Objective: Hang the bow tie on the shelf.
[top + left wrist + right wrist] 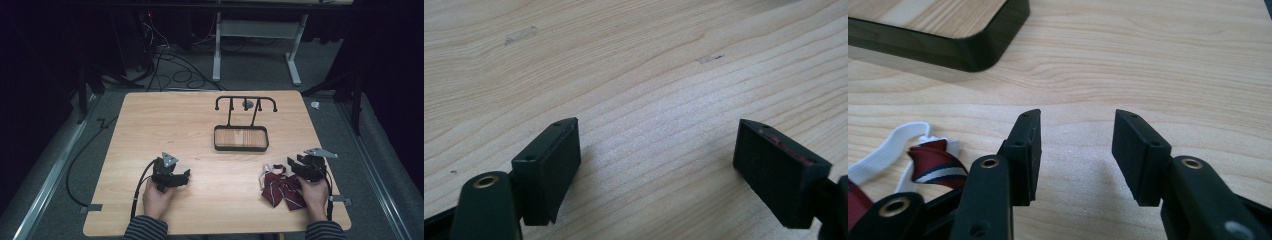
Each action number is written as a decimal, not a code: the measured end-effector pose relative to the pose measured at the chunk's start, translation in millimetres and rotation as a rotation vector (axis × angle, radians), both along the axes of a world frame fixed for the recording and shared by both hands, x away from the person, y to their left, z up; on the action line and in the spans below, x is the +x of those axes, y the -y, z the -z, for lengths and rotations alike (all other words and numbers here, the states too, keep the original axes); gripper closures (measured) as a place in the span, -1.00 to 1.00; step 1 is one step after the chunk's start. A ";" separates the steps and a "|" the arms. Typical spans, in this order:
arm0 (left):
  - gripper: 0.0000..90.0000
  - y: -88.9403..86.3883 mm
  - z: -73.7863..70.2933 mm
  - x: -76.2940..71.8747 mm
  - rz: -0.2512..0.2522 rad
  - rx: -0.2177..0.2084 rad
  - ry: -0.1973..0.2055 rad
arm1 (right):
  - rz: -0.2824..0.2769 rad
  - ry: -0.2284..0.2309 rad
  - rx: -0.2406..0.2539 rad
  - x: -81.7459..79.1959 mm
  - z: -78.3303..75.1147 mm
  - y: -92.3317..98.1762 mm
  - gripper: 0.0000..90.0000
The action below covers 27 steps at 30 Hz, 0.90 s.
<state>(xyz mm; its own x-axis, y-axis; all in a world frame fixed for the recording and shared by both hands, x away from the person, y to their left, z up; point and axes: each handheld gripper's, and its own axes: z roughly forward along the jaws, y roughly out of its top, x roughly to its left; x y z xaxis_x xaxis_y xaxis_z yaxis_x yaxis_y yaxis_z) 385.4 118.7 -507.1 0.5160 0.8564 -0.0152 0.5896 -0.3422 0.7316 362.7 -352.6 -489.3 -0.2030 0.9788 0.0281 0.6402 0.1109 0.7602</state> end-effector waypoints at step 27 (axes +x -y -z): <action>-0.57 0.0 0.0 0.0 0.000 0.000 0.000 | -0.181 0.090 0.044 -19.4 -44.5 -29.5 0.45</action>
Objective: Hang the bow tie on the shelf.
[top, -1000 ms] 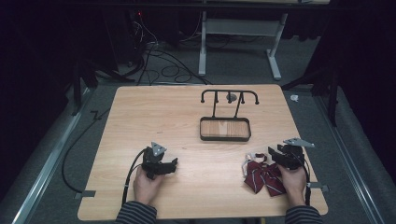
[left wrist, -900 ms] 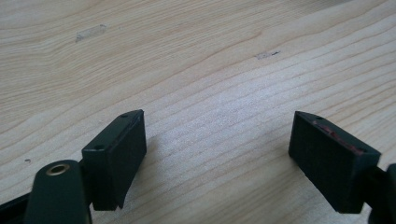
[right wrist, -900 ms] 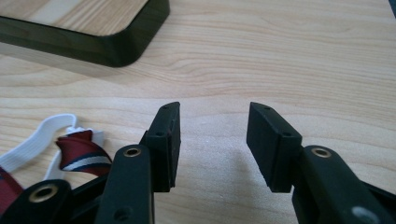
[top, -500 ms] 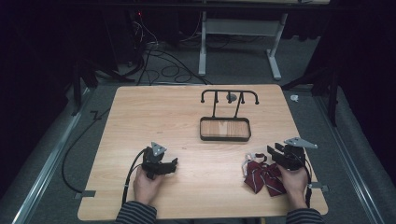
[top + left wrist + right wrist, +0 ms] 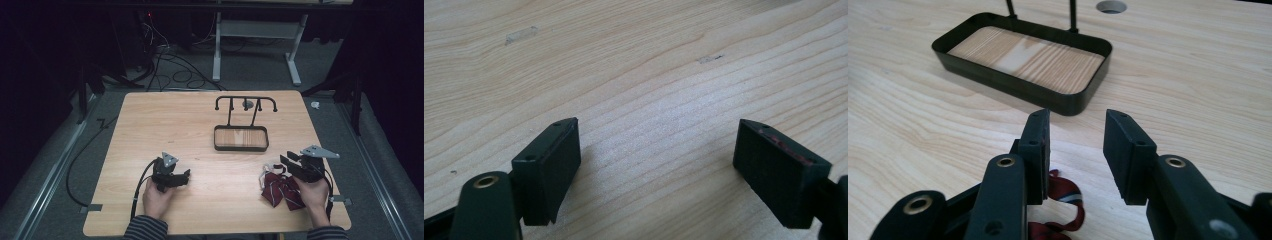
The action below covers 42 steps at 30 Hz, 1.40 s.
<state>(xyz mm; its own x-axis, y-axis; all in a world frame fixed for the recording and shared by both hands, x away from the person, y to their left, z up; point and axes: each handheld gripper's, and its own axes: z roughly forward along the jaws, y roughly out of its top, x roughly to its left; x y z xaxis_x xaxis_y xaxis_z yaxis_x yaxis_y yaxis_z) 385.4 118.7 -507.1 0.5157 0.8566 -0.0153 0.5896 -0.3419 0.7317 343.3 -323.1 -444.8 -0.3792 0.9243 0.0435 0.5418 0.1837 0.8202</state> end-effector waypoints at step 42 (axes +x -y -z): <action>-0.57 0.0 0.0 -0.1 0.000 0.000 0.000 | -0.061 -0.184 -0.059 22.5 39.5 -16.2 0.66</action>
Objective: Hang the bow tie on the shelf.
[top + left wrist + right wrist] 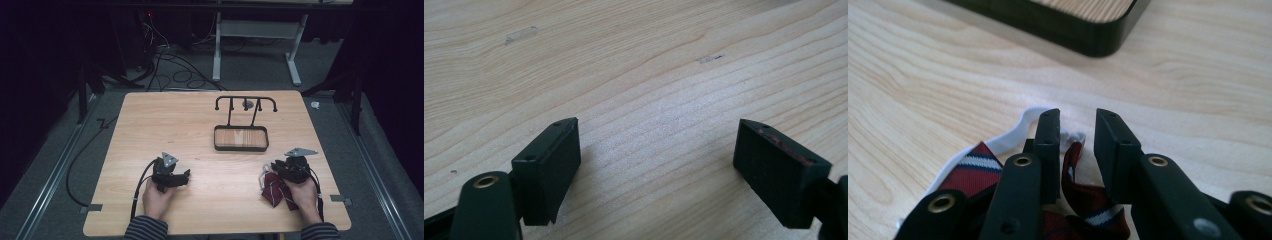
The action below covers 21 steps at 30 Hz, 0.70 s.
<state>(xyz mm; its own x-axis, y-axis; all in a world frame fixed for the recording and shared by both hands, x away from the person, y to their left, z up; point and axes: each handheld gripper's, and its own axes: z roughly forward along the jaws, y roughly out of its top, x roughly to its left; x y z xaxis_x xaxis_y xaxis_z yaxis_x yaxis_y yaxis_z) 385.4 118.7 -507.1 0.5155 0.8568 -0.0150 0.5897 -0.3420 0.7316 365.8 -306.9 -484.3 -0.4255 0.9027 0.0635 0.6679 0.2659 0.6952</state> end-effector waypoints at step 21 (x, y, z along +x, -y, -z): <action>-0.57 0.3 0.0 0.1 -0.002 0.000 0.000 | -0.056 0.024 0.001 -6.4 -5.1 -2.4 0.96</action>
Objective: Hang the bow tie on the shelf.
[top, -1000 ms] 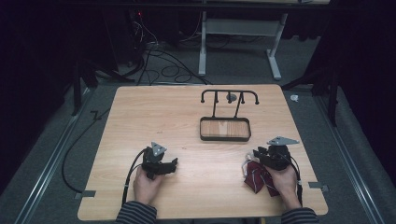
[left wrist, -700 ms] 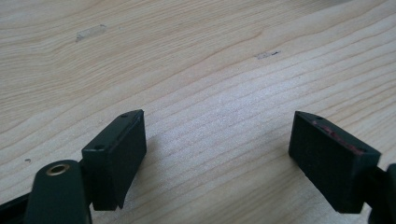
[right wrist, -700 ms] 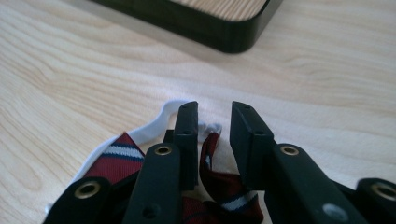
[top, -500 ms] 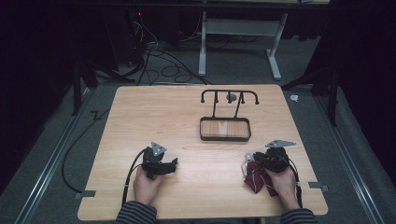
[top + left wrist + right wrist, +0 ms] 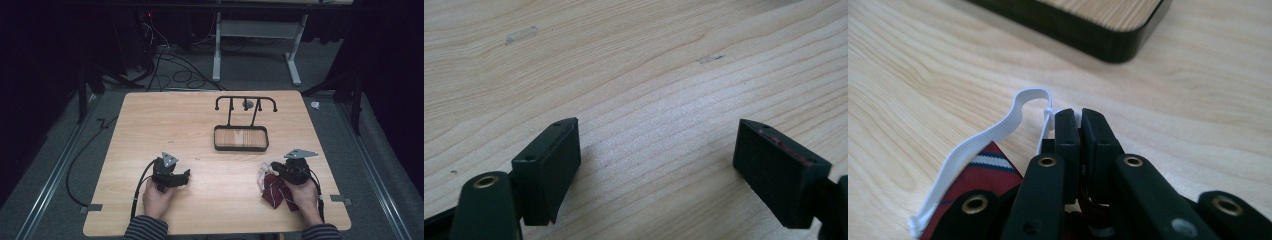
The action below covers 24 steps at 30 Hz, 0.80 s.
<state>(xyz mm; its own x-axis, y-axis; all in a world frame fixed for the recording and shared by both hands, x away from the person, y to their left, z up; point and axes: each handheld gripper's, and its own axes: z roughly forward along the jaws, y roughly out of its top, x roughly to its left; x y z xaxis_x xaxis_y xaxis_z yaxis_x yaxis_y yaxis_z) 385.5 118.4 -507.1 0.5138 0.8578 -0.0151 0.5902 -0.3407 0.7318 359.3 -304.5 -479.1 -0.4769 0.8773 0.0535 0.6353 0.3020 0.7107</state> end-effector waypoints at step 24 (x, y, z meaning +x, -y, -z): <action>-0.57 -0.1 0.0 0.0 0.000 0.000 0.000 | -0.122 0.252 0.090 -17.8 -106.3 -24.4 0.96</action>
<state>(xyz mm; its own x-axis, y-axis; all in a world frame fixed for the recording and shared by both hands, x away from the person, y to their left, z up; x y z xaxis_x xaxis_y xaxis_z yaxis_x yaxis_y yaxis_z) 385.5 118.5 -507.1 0.5142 0.8575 -0.0152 0.5901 -0.3409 0.7318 341.5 -280.2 -372.8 -0.5868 0.8097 -0.0051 0.3980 0.2939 0.8690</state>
